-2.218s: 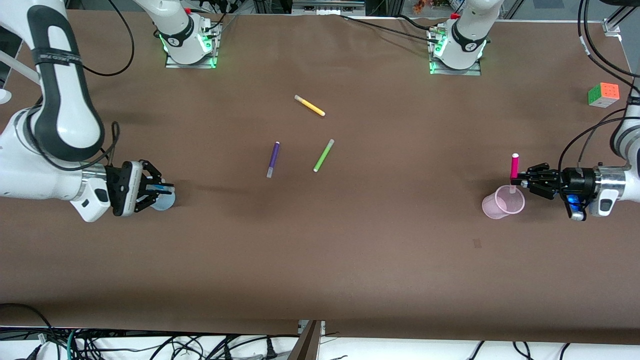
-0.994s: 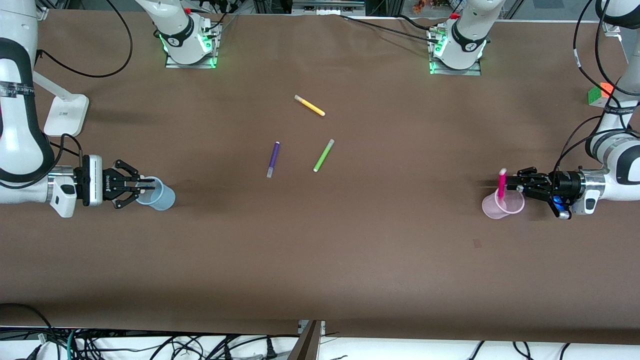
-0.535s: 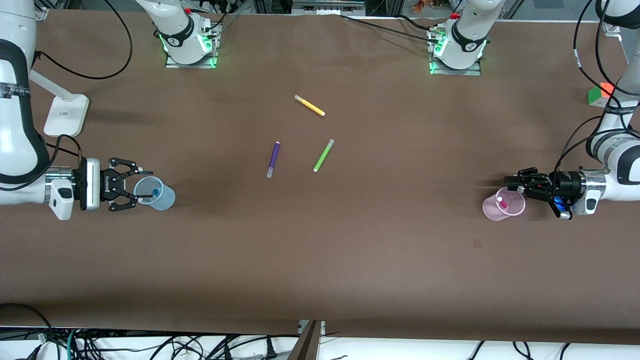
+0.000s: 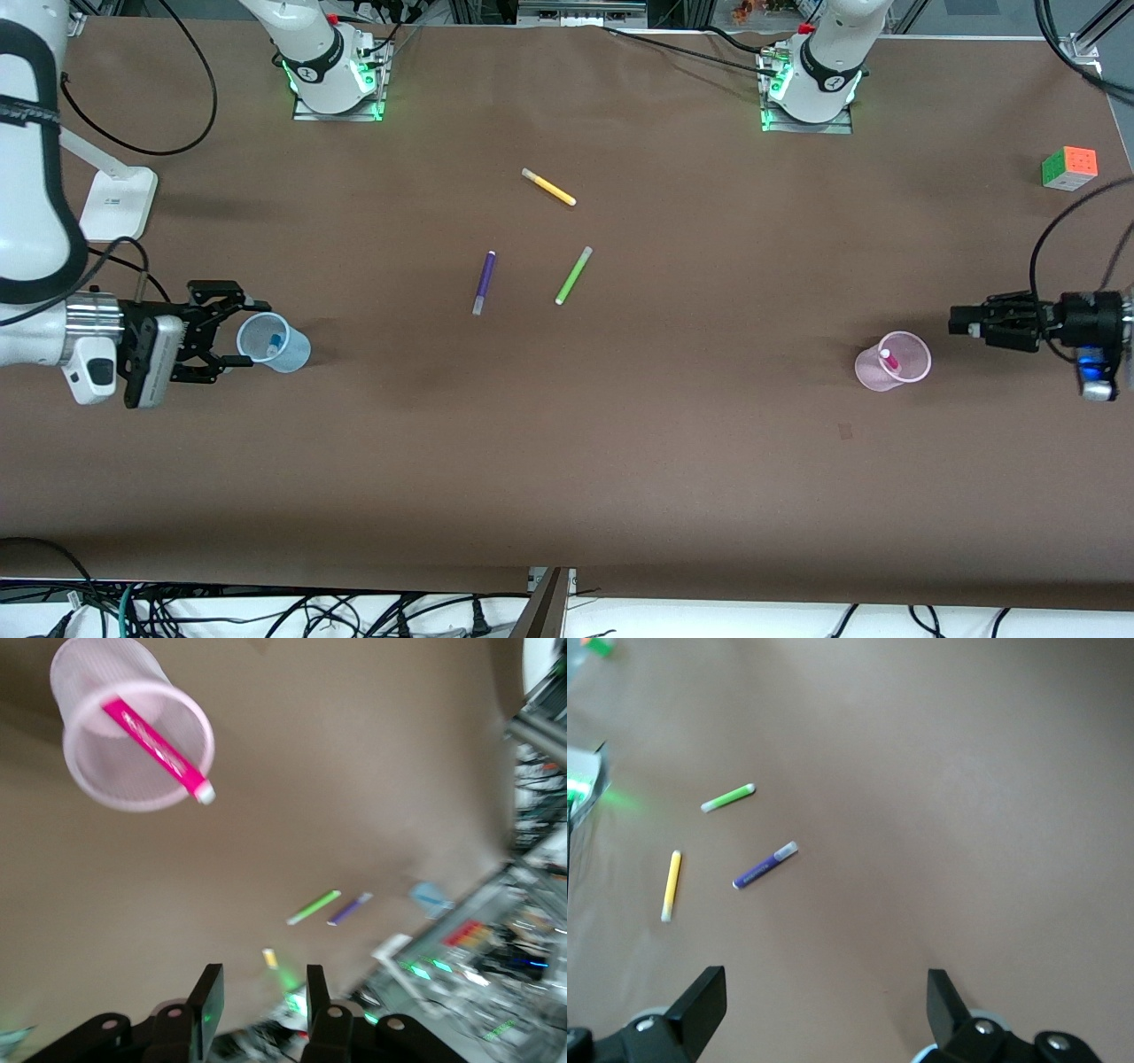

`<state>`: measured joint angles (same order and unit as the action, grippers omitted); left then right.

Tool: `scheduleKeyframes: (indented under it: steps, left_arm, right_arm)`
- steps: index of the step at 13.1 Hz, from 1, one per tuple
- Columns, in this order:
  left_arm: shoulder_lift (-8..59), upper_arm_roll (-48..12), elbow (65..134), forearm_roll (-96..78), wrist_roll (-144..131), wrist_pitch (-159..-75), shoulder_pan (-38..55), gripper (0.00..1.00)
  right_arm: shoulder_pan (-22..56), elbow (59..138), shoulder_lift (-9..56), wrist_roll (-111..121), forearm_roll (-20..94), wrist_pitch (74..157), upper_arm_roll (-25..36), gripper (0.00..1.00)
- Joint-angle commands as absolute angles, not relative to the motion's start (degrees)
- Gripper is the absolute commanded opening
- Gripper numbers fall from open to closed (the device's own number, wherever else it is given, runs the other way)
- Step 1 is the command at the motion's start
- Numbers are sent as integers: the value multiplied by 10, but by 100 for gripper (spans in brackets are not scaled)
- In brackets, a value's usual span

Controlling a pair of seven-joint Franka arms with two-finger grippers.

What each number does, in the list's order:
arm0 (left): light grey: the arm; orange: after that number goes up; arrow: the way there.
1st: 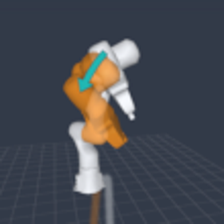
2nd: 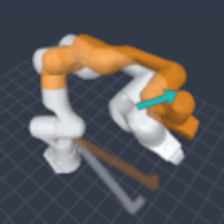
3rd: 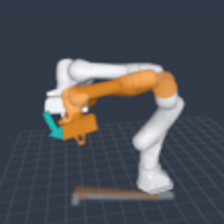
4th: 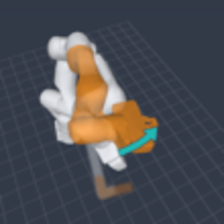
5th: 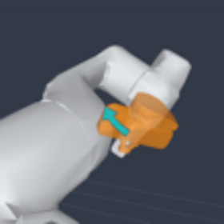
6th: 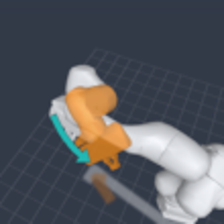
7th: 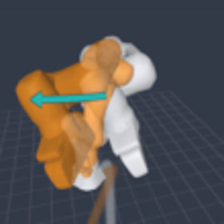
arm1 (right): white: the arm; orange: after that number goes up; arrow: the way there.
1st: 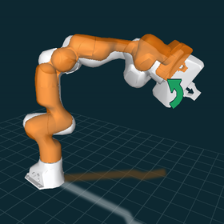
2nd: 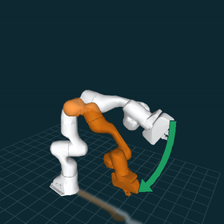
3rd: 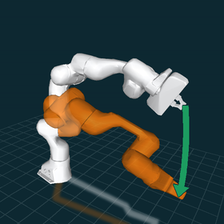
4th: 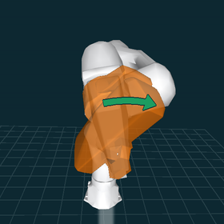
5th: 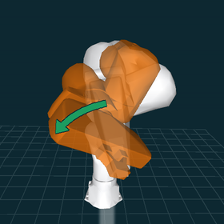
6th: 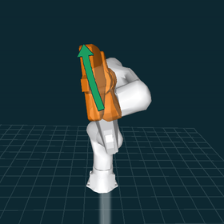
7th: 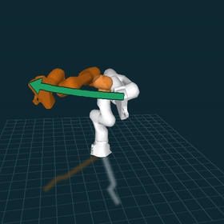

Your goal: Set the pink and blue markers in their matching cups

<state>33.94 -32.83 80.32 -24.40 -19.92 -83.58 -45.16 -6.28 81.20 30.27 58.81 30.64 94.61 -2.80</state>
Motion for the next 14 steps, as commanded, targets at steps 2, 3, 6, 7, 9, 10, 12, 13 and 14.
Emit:
scheduleKeyframes:
  steps: [2, 3, 6, 7, 9, 10, 12, 13, 14]
  left_arm:
    - [189, -316, 827, -188, -270, -807, -375, 46]
    - [159, -320, 828, -141, -272, -802, -336, 46]
    - [119, -324, 829, -22, -305, -802, -224, 47]
    - [117, -324, 828, 12, -309, -802, -195, 47]
    - [117, -337, 824, 65, -309, -805, -168, 49]
    - [117, -353, 824, 87, -307, -808, -168, 52]
    - [117, -374, 822, 118, -301, -808, -168, 77]
    - [117, -378, 819, 120, -295, -807, -168, 100]
    - [118, -377, 805, 118, -285, -806, -168, 100]
  right_arm:
    - [-11, 766, 303, 337, 217, 936, -28, 100]
    - [7, 761, 293, 262, 184, 935, -28, 100]
    - [47, 761, 262, 78, 107, 894, -28, 100]
    - [50, 761, 251, 33, 91, 876, -27, 100]
    - [51, 761, 228, -41, 68, 846, -28, 100]
    - [51, 761, 215, -75, 61, 826, -28, 100]
    - [49, 761, 200, -107, 61, 789, -21, 100]
    - [44, 759, 191, -102, 62, 767, -16, 100]
    - [42, 758, 184, -105, 63, 754, -16, 100]
